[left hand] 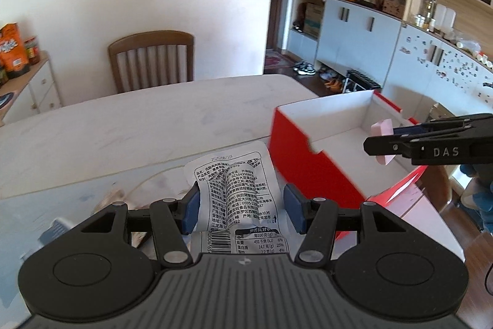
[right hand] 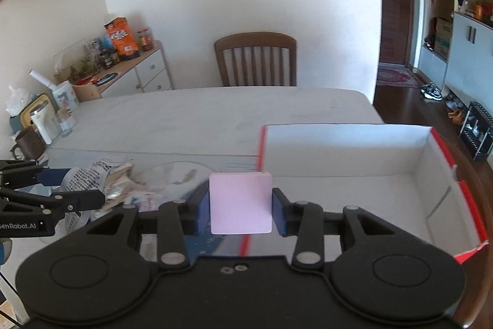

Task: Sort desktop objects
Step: 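Carry the pink pad and the snack packet with both tools into the red box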

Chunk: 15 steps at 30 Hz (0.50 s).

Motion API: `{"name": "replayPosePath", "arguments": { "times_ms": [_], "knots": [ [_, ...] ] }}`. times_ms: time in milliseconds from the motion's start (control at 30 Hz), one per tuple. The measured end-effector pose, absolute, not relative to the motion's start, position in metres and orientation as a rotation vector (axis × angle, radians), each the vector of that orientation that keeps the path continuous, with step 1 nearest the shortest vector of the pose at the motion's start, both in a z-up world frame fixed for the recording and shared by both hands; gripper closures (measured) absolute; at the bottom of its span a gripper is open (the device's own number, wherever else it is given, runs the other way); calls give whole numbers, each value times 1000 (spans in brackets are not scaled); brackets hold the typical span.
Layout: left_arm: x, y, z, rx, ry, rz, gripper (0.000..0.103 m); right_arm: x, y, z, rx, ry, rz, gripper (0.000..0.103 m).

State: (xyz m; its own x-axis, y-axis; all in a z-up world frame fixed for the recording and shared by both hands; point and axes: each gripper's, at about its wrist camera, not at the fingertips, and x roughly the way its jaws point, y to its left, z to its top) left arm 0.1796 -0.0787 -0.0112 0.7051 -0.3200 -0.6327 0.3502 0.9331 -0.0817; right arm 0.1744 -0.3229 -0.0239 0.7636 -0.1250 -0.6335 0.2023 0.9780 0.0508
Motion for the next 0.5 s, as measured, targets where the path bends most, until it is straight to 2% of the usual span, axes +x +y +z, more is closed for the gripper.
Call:
{"name": "replayPosePath", "arguments": {
  "times_ms": [500],
  "knots": [
    [223, -174, -5, 141, 687, -540, 48, 157, -399, -29, 142, 698, -315, 63]
  ]
}}
